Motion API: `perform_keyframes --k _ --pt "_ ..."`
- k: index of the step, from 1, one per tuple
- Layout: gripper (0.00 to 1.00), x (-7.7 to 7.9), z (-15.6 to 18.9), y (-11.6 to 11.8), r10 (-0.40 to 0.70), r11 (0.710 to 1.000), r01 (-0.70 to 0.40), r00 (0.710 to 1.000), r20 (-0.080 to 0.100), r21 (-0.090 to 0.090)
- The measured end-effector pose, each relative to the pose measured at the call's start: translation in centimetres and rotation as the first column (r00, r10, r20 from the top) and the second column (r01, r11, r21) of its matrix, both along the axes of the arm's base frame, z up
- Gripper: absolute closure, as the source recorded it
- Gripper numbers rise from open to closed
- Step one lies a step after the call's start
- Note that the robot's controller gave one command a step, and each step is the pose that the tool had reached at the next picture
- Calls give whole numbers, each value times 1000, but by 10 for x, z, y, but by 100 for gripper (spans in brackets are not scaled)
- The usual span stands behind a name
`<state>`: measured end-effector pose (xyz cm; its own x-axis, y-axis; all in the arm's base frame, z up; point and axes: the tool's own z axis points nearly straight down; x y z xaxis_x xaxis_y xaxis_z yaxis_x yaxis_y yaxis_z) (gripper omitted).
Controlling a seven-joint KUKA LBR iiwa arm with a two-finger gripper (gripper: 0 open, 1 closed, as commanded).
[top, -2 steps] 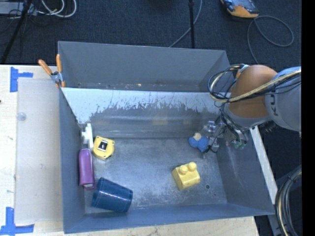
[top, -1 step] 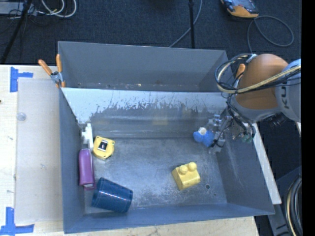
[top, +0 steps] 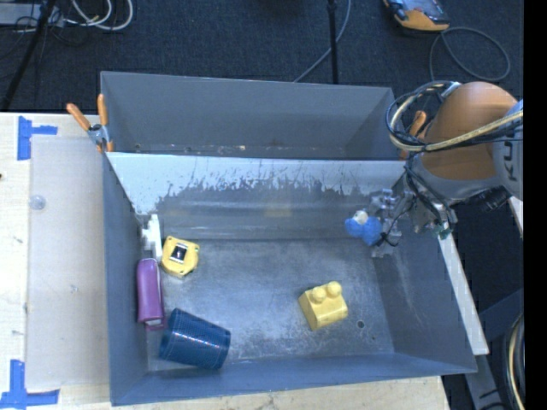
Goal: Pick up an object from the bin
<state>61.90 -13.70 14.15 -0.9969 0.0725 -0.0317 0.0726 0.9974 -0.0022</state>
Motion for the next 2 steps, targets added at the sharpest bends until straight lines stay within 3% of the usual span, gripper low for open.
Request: perform_keyframes --k 1,2 --pt "100 -6 8 0 20 1000 -20 999 -27 6" --pt "100 -10 65 7 34 999 -34 999 -11 2"
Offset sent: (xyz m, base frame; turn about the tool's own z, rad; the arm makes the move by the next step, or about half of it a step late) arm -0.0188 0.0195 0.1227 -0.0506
